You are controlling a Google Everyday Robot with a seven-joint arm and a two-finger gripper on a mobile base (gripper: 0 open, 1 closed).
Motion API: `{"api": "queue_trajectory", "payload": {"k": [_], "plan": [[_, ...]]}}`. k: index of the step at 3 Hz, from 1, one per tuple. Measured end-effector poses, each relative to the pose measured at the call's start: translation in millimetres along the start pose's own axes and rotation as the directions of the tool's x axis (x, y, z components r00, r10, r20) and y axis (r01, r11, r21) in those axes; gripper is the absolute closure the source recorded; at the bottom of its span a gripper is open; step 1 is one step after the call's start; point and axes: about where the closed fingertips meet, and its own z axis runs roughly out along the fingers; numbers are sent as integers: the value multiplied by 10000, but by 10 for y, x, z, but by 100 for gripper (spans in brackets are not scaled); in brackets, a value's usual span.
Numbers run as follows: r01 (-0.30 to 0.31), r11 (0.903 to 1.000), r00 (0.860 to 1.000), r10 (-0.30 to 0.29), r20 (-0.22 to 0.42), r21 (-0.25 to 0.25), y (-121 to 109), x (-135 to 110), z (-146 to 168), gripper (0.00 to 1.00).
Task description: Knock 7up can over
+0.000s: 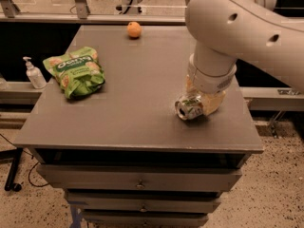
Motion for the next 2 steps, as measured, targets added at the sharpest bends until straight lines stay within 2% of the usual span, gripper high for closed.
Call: {"api": "queue_trajectory", "payload": {"k": [1, 2], "plan": [[-160, 9984, 9977, 124, -672, -538, -17, 299, 36, 13], [-325, 9953, 9946, 232, -1009, -914, 0, 469, 58, 0]]}}
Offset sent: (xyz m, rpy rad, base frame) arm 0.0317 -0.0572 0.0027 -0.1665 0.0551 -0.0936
